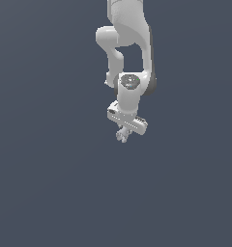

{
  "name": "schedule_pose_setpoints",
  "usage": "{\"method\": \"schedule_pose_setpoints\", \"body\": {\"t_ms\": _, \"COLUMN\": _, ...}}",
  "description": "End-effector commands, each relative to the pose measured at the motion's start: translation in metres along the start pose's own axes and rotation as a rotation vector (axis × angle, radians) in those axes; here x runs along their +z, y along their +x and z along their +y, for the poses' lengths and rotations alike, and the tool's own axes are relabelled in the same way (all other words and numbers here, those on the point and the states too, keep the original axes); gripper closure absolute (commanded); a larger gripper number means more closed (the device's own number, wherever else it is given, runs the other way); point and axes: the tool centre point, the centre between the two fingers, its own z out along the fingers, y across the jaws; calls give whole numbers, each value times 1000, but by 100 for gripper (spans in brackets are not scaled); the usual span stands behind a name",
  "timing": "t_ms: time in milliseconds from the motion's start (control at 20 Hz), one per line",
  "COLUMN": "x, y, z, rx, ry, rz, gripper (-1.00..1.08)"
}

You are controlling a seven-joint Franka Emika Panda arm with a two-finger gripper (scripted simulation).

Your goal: Pick up the object and move it to a goal position.

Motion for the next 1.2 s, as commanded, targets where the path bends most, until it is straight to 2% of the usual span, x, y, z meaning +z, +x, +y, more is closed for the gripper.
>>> {"method": "schedule_pose_setpoints", "body": {"t_ms": 0, "x": -9, "y": 0, "z": 0, "rx": 0, "ry": 1, "rz": 1, "gripper": 108}}
{"method": "schedule_pose_setpoints", "body": {"t_ms": 450, "x": -68, "y": -1, "z": 4, "rx": 1, "ry": 1, "rz": 1, "gripper": 108}}
{"method": "schedule_pose_setpoints", "body": {"t_ms": 1150, "x": -213, "y": -2, "z": 12, "rx": 2, "ry": 0, "rz": 1, "gripper": 108}}
